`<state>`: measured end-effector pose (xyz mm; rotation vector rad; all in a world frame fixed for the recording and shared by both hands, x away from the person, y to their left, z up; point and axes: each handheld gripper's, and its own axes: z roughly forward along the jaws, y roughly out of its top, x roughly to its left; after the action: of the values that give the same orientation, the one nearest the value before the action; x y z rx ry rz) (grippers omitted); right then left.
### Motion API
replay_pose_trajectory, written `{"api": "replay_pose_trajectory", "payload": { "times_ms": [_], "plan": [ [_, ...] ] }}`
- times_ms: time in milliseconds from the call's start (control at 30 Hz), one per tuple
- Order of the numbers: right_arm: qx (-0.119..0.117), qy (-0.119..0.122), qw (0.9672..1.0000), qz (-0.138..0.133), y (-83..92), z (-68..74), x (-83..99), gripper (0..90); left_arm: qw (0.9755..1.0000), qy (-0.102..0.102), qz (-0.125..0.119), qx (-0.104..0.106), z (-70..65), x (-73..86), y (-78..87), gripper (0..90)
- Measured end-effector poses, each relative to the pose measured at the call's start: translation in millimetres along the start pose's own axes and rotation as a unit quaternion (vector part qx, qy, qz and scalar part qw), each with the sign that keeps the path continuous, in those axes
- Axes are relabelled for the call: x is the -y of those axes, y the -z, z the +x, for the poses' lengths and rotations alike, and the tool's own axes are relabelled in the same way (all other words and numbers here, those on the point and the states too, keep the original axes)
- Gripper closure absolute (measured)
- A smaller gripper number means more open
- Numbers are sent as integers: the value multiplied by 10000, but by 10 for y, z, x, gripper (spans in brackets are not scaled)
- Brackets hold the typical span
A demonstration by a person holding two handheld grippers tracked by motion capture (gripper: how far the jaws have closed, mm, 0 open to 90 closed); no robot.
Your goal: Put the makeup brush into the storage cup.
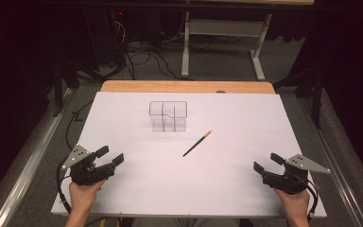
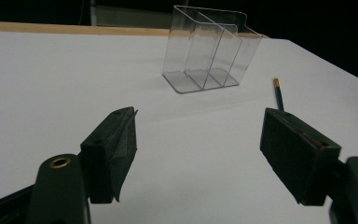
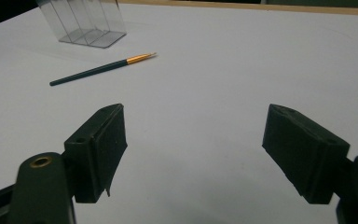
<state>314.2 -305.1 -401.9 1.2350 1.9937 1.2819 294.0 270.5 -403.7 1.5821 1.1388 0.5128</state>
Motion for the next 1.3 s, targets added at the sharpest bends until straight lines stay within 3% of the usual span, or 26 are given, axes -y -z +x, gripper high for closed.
{"api": "replay_pose_trajectory", "payload": {
  "times_ms": [700, 1067, 1300],
  "plan": [
    [78, -69, 9999, -98, 30, -27, -4, 235, 10000, -25, -15, -51, 6, -17, 30, 270],
    [58, -68, 9999, -73, 26, -14, -5, 237, 9999, -68, 118, -39, -3, -34, 16, 222],
    [75, -48, 9999, -88, 27, -11, -6, 240, 9995, -321, 16, 8, -69, -58, 18, 209]
  ]
}}
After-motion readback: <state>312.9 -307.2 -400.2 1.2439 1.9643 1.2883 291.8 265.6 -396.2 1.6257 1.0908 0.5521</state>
